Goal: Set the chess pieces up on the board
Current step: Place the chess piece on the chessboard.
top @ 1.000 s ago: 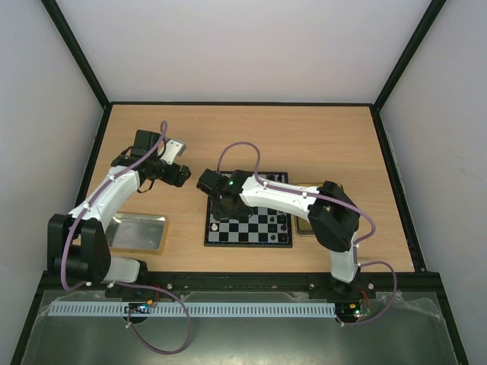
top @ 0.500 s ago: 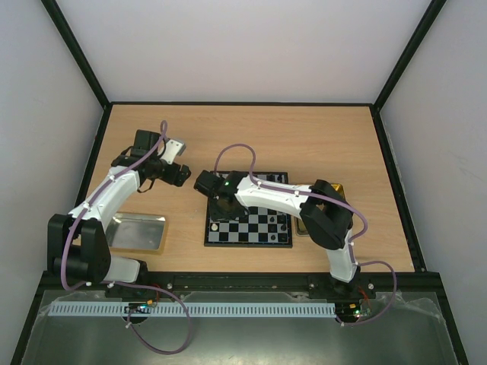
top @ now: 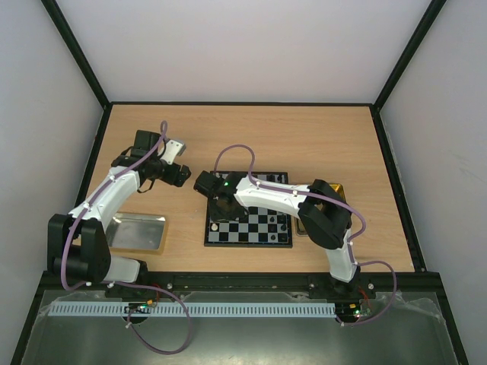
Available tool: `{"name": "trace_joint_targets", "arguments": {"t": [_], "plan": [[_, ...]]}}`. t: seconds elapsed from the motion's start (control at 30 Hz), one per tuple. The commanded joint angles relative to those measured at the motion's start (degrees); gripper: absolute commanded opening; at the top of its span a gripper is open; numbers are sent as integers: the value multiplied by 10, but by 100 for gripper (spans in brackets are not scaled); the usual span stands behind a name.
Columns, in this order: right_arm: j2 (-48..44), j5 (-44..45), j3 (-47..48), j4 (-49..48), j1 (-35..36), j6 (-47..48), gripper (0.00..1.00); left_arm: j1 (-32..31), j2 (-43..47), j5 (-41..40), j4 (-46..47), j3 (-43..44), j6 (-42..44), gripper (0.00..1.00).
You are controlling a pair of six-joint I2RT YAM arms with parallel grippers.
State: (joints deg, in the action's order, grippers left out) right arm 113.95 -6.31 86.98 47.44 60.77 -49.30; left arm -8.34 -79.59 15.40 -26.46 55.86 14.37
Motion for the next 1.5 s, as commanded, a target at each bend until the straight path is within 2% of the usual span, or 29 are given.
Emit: {"name": "trace_joint_targets", "arguments": {"t": [0.0, 0.23, 1.07, 1.47], "plan": [[11, 8, 13, 3, 4, 3, 7, -1, 11, 0, 1, -9, 0, 87], [12, 10, 10, 1, 0, 3, 11, -1, 10, 0, 1, -9, 0, 87], [8, 5, 0, -9, -10, 1, 9, -1, 10, 0, 3, -10, 0, 87], [-7, 10, 9, 5, -11, -1, 13, -1, 9, -1, 2, -10, 1, 87]]}}
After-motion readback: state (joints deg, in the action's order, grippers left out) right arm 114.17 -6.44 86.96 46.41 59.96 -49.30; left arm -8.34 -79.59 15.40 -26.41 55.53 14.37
